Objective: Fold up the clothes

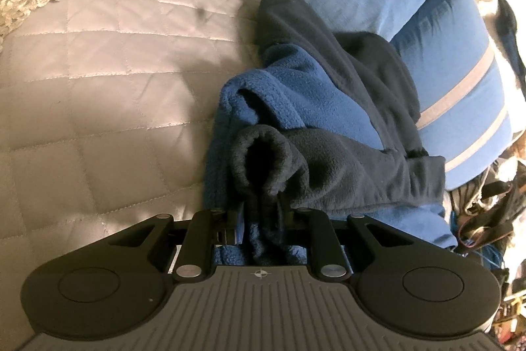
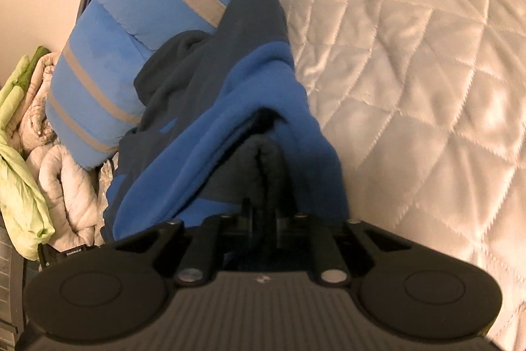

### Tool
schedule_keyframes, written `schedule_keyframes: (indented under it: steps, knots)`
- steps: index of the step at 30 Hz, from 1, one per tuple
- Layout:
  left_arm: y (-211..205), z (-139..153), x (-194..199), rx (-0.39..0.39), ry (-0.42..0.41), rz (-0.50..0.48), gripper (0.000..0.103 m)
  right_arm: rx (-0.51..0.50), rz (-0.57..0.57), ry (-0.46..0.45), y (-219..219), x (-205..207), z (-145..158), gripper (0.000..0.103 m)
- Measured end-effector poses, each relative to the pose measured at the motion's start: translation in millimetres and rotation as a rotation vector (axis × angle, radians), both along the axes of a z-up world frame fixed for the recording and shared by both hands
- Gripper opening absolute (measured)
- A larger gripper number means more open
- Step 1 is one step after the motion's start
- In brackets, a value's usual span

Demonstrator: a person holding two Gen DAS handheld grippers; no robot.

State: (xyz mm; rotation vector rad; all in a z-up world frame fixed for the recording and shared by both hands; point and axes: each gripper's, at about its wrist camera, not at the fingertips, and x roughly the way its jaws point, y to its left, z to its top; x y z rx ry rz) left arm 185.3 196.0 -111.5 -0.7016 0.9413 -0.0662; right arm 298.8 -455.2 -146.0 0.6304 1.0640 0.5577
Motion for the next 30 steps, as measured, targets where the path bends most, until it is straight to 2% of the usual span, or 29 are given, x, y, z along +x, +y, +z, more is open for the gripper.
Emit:
schedule_keyframes:
  steps: [2,3,4,6,7,8,9,10,12,15,21,26,30]
  knots:
    - [1,1,1,-0.002,-0.003,-0.015,0.022,-0.019,0.009,-0.005,3,1,4,0.016]
    - [1,3,1,-0.005,-0.003,-0.021,0.023,-0.028,0.015,-0.004,5,2,6,0.031]
    - [2,5,1,-0.008,-0.001,-0.021,0.024,-0.043,0.022,-0.001,6,3,9,0.057]
    - [3,13,-2,-0.006,-0.001,-0.019,0.032,-0.072,0.041,-0.025,7,1,20,0.079]
    - [1,19,-4,0.015,-0.008,-0.023,0.041,-0.082,0.047,-0.048,6,-1,28,0.089]
    - [-1,26,-7,0.039,-0.016,-0.027,0.047,-0.097,0.050,-0.072,6,-5,36,0.092]
    - [-2,33,-10,0.071,-0.029,-0.024,0.059,-0.121,0.049,-0.099,5,-10,45,0.101]
    - [-4,41,-14,0.105,-0.045,-0.013,0.069,-0.154,0.039,-0.127,4,-15,54,0.103]
    - [-6,59,-24,0.143,-0.094,0.005,0.076,-0.209,0.029,-0.185,2,-27,71,0.103]
    - [-8,86,-39,0.162,-0.160,0.023,0.079,-0.290,0.021,-0.260,-3,-46,95,0.103]
    - [-21,141,-68,0.287,-0.309,0.051,0.091,-0.448,0.032,-0.461,-16,-85,150,0.103]
    - [-37,173,-78,0.400,-0.374,0.011,0.094,-0.554,0.011,-0.555,-27,-108,186,0.103]
    - [-52,187,-84,0.472,-0.400,-0.032,0.094,-0.644,-0.039,-0.551,-25,-119,201,0.103]
